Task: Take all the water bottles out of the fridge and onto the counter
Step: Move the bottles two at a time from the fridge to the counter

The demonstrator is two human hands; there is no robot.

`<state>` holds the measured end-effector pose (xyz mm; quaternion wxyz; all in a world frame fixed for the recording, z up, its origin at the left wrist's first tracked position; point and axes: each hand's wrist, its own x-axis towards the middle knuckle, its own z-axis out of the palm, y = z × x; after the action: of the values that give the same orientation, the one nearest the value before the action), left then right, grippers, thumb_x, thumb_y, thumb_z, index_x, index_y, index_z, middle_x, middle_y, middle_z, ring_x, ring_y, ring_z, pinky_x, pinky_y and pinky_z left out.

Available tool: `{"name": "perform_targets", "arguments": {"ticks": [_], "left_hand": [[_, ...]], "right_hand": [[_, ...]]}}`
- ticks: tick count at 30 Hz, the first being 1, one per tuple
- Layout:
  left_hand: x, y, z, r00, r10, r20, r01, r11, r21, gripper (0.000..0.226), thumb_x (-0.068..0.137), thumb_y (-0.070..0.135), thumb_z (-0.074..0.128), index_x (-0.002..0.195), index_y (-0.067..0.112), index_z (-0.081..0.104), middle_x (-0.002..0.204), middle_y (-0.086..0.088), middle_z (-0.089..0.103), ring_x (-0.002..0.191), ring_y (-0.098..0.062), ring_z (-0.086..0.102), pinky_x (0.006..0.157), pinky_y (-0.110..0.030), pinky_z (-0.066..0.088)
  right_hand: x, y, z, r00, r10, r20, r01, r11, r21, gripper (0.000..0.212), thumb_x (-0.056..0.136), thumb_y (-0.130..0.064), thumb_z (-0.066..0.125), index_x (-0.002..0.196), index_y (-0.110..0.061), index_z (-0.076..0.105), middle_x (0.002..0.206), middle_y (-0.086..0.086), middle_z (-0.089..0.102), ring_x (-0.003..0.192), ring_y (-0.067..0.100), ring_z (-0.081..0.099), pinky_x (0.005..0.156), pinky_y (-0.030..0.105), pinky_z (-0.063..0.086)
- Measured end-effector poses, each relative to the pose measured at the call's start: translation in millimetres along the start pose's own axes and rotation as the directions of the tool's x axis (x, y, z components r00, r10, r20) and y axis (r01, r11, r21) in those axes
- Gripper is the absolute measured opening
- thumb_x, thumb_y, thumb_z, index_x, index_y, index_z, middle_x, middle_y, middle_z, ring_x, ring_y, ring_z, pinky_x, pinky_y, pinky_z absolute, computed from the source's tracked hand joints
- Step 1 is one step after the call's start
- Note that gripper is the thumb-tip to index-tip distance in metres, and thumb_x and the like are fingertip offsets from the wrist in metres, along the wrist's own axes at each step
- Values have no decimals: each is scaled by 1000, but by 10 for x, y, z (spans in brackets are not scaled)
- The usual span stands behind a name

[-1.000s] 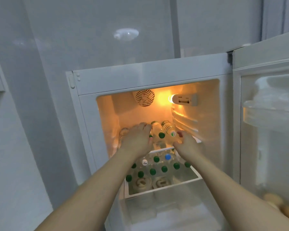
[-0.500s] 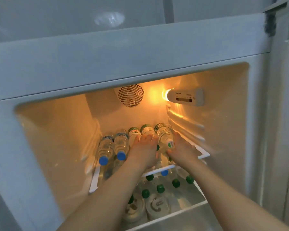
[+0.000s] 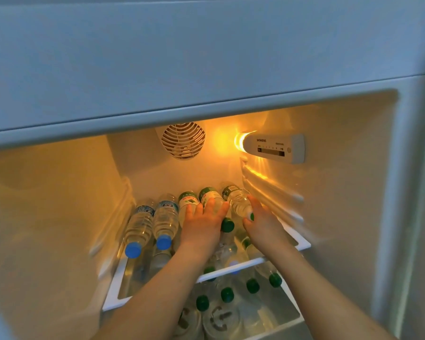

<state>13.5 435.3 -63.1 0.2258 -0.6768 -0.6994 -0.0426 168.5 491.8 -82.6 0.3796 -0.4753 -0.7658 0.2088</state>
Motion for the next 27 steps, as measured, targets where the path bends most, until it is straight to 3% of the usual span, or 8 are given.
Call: {"name": "perform_targets", "arguments": {"ticks": [3, 6, 10, 14, 17, 20, 24, 27], "left_hand": [[-75, 6, -58, 998, 41, -39, -46, 989, -140, 58, 96, 45, 42, 147, 37, 16, 157, -5, 19, 135, -34, 34, 111, -50, 26], [-171, 21, -231, 965, -18, -260, -96, 903, -420, 46, 94, 51, 44, 133, 30, 34, 138, 4, 41, 112, -27, 52, 87, -39, 45], [-156, 56, -635, 918, -296, -263, -36, 600, -799, 42, 95, 53, 45, 130, 31, 39, 131, 9, 49, 116, -13, 50, 93, -31, 41], [-135, 79, -968, 886, -444, -135, -15, 264, -965, 27, 98, 47, 46, 123, 40, 38, 117, 15, 50, 107, -9, 51, 90, -31, 37], [-119, 68, -1112, 846, -516, -131, -17, 219, -976, 20, 98, 38, 49, 117, 35, 46, 111, 12, 55, 90, 0, 52, 84, -28, 36], [-50, 3, -1161, 849, -519, -97, 27, 227, -974, 18, 95, 35, 53, 112, 31, 52, 108, 8, 60, 94, -9, 57, 83, -31, 39], [52, -57, -1160, 884, -465, -51, 76, 251, -965, 37, 84, 46, 58, 114, 26, 53, 106, 4, 62, 97, -17, 61, 86, -36, 46], [111, -77, -1112, 879, -477, 16, 120, 189, -975, 32, 86, 46, 59, 110, 26, 53, 105, 8, 60, 98, -16, 59, 85, -35, 43]], "right_hand": [[-85, -64, -79, 992, -9, -122, 22, 994, 105, 47, 94, -36, 49, 138, -29, 38, 136, -1, 51, 121, 21, 53, 98, 42, 47], [-190, -135, -197, 960, -73, -270, 131, 970, 204, 36, 94, -33, 55, 127, -20, 48, 126, 1, 58, 116, 19, 55, 98, 41, 47], [-237, -355, -393, 884, -132, -449, 234, 955, 181, 27, 93, -38, 55, 111, -17, 55, 108, 2, 59, 100, 19, 56, 89, 42, 49], [-185, -696, -586, 778, -194, -597, 352, 922, 160, 46, 93, -41, 54, 127, -12, 46, 129, 11, 48, 118, 20, 46, 94, 26, 36], [-117, -885, -744, 814, -102, -571, 328, 893, 308, 41, 93, -45, 53, 119, -13, 50, 110, 3, 60, 99, 22, 59, 80, 29, 47], [-12, -1014, -881, 881, -35, -471, 243, 889, 389, 29, 89, -43, 60, 105, -19, 54, 90, -8, 61, 85, 17, 62, 72, 30, 49], [95, -1074, -879, 961, 8, -277, 115, 897, 426, 30, 85, -34, 65, 106, -19, 49, 91, -4, 59, 86, 17, 59, 65, 24, 45], [176, -1069, -801, 964, 35, -264, 78, 909, 408, 27, 82, -34, 62, 102, -19, 54, 92, -4, 63, 88, 19, 61, 76, 34, 50]]}}
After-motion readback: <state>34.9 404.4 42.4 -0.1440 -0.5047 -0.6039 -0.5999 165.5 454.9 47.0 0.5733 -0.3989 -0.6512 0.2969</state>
